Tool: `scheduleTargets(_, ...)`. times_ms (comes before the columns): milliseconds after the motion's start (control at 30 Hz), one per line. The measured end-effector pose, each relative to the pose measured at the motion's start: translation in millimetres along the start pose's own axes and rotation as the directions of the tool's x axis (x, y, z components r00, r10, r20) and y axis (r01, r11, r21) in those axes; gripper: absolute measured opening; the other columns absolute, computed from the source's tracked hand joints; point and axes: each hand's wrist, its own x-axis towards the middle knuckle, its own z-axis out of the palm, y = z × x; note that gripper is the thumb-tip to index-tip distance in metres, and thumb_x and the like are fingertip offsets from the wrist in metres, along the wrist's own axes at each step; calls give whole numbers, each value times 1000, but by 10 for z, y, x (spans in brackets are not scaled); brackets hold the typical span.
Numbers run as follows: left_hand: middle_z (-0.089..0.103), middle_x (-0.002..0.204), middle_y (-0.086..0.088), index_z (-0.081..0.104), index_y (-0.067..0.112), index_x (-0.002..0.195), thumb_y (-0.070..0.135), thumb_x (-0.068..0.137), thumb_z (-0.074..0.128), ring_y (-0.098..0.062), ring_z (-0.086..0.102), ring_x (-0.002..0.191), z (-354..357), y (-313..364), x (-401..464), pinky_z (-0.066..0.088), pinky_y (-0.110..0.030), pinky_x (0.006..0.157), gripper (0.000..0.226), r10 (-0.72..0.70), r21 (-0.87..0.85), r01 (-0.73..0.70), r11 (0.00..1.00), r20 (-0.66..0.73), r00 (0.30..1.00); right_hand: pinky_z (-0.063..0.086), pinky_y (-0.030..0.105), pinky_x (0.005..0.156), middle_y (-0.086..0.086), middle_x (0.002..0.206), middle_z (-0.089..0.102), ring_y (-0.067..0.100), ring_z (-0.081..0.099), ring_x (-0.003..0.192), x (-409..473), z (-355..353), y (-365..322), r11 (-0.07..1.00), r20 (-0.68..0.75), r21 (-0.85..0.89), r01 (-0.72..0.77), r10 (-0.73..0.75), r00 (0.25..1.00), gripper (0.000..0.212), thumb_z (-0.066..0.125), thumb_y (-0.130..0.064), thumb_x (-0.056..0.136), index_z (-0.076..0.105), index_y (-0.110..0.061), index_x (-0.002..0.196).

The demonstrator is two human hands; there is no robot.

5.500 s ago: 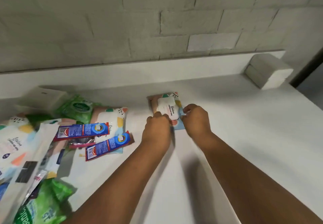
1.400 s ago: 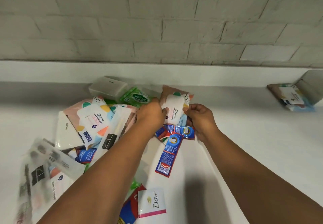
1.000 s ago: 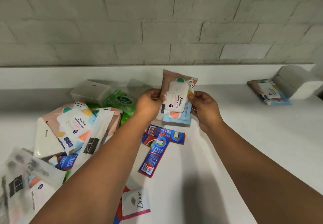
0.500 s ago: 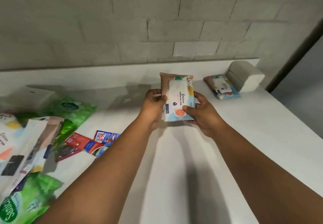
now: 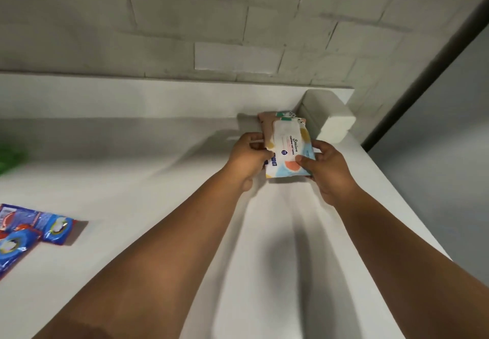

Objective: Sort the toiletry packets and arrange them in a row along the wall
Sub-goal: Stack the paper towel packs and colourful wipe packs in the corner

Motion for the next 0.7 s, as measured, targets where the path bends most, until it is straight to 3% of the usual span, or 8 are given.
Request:
scheduleTargets(133,66,92,-3,53,11,110,-14,82,56,-24,64,83,187,-34,267,55,-41,80,38,0,42,2,999,-29,1000,58,38,86,10,117,68,28,69,101,304,-122,31,997,-18,-73,22,-23,1000,42,74,0,80,56,-17,113)
scheduleTargets(300,67,107,-10,53,12,108,-10,80,64,-28,67,94,309,-33,592,58,-45,80,37,14,94,-6,996,-83,996,57,16,67,9,113,66,25,66,100,649,-141,40,988,-68,-136,77,-87,994,58,81,4,66,55,-13,115)
scheduleTargets(400,67,100,-7,55,15,98,-10,78,65,-26,67,92,350,-61,744,57,-46,82,33,32,119,-15,993,-145,989,52,17,73,4,112,66,22,64,101,831,-100,47,951,-61,-272,145,-168,984,60,81,-1,66,55,-14,118)
scheduleTargets(500,71,96,-6,59,22,86,1,73,66,-26,69,90,368,-136,821,58,-48,82,25,60,211,-20,977,-188,980,45,17,77,-1,107,61,17,58,98,911,-10,36,767,12,-603,218,-265,964,58,75,-9,77,52,-14,130)
scheduleTargets(600,74,92,-2,65,24,86,18,66,64,-22,71,85,383,-190,851,59,-44,80,21,98,306,-31,952,-204,974,44,30,82,13,112,63,32,58,103,933,74,50,427,75,-883,193,-277,958,36,65,-19,86,55,-10,120)
scheduleTargets(633,74,91,0,66,24,90,19,67,63,-21,71,84,390,-198,850,59,-43,80,24,103,326,-30,945,-210,972,43,32,81,15,114,61,34,56,104,919,97,43,318,86,-931,178,-281,956,32,63,-19,88,56,-10,118)
scheduleTargets(700,72,93,2,66,21,98,15,73,62,-18,70,85,413,-203,836,59,-39,79,26,128,350,-39,936,-234,964,43,35,83,12,120,56,33,51,109,906,131,-17,240,94,-954,181,-333,938,32,61,-13,88,56,-11,120)
